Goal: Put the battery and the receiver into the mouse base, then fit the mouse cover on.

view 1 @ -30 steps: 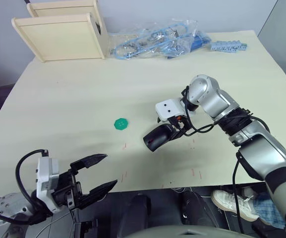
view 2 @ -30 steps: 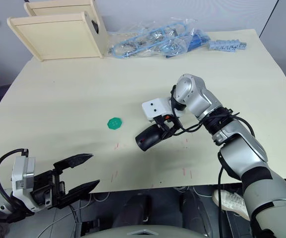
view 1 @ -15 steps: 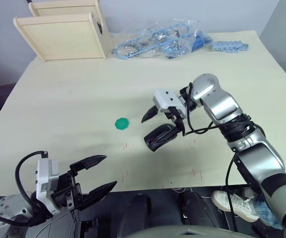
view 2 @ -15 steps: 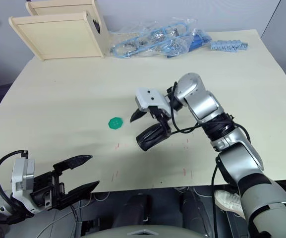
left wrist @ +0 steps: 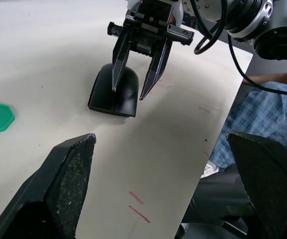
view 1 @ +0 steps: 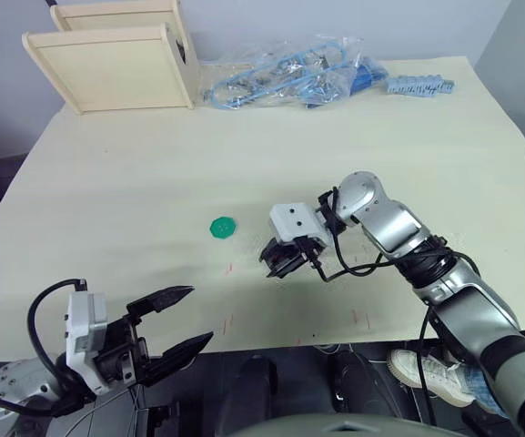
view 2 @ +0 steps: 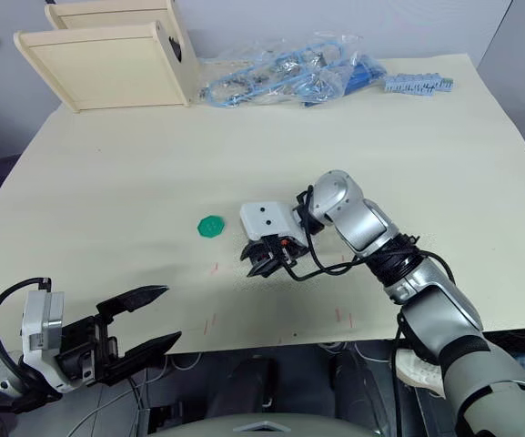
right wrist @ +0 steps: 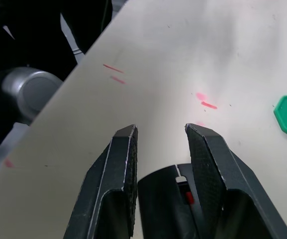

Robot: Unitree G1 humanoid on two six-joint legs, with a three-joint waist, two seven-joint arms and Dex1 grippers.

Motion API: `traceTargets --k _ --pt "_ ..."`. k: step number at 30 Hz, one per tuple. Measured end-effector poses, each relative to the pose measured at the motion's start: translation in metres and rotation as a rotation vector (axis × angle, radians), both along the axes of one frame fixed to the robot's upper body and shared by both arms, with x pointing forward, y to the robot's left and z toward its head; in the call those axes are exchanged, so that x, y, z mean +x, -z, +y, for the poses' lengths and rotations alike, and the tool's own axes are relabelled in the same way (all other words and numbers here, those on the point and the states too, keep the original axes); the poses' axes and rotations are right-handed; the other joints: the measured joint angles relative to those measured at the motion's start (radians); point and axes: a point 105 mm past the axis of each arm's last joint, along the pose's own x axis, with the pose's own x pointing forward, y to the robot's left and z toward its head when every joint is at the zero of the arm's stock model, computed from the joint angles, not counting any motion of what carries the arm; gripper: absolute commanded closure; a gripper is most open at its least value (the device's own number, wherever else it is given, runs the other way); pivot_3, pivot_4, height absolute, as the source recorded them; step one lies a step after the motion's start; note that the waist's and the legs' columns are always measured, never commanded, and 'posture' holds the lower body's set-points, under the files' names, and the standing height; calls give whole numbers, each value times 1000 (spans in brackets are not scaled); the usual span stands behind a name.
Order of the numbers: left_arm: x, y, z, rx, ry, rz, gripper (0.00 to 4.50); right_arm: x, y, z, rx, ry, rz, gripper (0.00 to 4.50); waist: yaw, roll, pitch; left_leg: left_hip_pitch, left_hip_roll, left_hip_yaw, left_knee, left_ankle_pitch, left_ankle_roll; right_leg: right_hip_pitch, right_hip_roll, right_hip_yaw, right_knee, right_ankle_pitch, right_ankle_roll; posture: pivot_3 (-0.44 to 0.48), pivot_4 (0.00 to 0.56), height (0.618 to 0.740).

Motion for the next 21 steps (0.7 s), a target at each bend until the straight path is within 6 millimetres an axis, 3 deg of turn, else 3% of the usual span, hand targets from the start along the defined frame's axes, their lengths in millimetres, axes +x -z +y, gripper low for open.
traceTargets --k 21 --pt "0 1 0 3 -7 6 0 21 20 -5 -82 20 -89 2885 0 0 0 0 0 0 0 0 0 0 0 0 0 0 0 0 150 740"
